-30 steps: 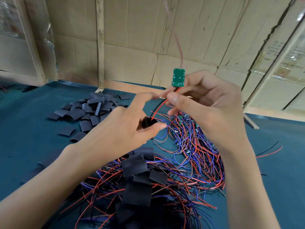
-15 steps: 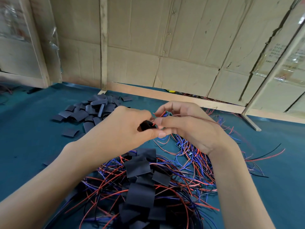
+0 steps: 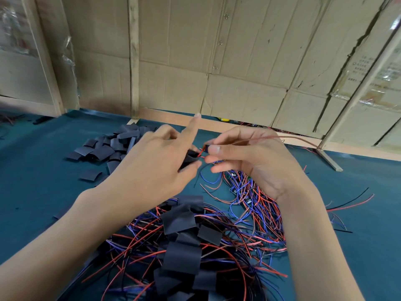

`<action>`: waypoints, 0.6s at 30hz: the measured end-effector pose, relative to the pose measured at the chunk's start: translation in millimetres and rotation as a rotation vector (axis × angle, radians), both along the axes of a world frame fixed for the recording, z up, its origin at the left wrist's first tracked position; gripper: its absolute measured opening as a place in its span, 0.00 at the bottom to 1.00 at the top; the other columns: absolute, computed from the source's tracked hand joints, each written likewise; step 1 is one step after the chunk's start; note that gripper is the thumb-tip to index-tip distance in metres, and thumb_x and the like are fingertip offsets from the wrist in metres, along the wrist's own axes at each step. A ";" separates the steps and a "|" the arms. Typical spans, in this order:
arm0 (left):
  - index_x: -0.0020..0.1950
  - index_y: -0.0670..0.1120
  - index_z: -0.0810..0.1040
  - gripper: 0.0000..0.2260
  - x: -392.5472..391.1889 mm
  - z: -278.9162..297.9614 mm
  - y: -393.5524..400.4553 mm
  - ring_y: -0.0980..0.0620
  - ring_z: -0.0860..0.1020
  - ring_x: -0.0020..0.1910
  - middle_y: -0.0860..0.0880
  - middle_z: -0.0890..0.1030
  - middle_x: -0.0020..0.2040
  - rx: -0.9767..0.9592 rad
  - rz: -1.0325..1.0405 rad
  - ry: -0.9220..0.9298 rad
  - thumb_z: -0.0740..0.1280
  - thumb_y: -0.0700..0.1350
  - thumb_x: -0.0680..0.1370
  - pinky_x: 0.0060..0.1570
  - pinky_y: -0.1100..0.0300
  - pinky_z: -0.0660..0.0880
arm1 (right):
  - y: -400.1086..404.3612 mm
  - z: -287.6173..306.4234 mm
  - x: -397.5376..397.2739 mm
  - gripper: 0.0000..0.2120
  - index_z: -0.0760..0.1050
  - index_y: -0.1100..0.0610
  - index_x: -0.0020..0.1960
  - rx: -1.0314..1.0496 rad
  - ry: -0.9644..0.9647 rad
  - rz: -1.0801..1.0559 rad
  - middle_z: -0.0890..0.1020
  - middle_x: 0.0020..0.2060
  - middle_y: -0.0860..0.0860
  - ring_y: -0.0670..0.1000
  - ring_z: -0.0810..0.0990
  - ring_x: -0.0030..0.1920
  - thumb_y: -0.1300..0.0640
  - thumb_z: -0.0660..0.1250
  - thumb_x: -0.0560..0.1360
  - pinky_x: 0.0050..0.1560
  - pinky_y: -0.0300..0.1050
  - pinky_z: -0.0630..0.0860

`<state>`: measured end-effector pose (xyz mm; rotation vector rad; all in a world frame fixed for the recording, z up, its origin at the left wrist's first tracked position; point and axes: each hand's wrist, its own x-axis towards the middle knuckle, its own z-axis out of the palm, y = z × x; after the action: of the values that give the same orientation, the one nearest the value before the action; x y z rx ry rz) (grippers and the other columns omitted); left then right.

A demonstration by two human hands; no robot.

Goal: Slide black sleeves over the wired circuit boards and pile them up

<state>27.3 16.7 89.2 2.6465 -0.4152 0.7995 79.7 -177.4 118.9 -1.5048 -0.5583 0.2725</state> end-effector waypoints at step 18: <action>0.43 0.46 0.71 0.13 3.9 -8.7 -5.8 0.64 0.72 0.30 0.55 0.69 0.26 -0.322 -0.008 0.126 0.72 0.52 0.72 0.33 0.69 0.67 | 1.6 -2.0 -3.4 0.08 0.86 0.60 0.46 -0.112 -0.079 0.105 0.86 0.39 0.61 0.61 0.87 0.44 0.68 0.76 0.69 0.50 0.49 0.83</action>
<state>31.2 10.9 80.4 2.3761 -0.2410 0.6330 76.3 -175.8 116.9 -1.6023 -0.6957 0.3313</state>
